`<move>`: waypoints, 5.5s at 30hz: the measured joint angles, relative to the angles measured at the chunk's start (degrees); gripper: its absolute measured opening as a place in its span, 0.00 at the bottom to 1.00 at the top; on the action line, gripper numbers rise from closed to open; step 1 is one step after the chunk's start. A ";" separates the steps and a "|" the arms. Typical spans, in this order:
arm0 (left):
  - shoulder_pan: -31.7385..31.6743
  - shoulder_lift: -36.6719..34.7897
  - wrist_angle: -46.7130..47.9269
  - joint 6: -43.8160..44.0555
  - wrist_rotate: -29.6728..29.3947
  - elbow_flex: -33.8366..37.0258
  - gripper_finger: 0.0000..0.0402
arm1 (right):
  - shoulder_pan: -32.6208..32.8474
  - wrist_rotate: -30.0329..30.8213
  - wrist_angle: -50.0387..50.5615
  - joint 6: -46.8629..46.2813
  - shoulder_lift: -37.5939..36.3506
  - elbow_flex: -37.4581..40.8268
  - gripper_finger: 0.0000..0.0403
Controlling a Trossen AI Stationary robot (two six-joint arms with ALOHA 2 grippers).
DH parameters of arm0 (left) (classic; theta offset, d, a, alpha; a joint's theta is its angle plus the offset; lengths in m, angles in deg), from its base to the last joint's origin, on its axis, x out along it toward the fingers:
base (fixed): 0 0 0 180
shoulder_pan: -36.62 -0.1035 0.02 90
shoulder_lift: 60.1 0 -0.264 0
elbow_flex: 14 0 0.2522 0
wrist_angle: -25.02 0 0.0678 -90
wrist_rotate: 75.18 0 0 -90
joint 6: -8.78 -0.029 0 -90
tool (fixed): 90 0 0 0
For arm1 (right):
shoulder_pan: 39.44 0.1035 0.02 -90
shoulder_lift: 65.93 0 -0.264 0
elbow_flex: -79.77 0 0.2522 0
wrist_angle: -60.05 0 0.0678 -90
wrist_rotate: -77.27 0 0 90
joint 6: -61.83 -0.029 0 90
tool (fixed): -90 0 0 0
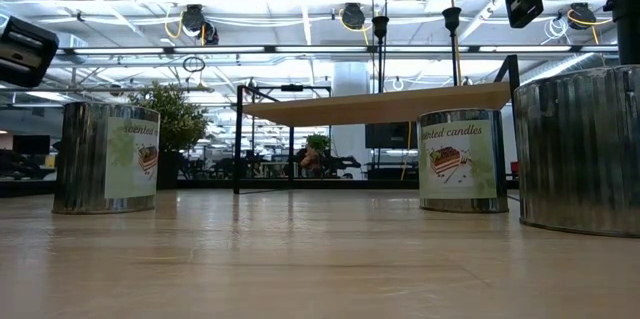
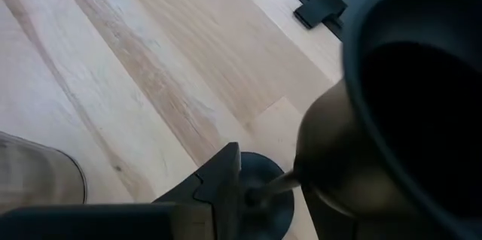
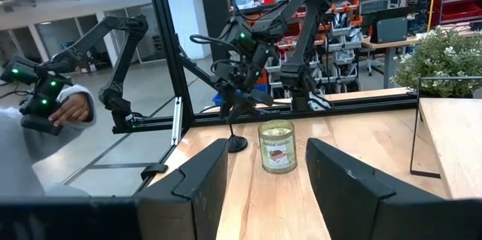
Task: Pick & Place candle stick holders
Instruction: Align the black candle holder with the other black candle holder on the shelf, then put the left silver scented candle on the shelf
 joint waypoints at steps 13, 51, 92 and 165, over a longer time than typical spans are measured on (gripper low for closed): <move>-0.51 0.25 -9.66 -2.44 -8.86 0.07 0.04 | 0.00 0.08 0.00 1.24 -0.02 0.00 0.43; -67.32 30.63 -17.73 -3.91 -0.03 -42.70 0.03 | -0.01 0.39 -0.46 4.26 5.09 0.07 0.43; -76.56 38.63 -14.83 -9.91 -1.50 -45.94 0.31 | -0.02 0.26 -0.39 4.44 7.35 0.04 0.43; -20.52 22.79 20.95 27.78 -10.38 -22.82 0.41 | 0.00 -0.02 0.89 3.61 7.50 0.02 0.43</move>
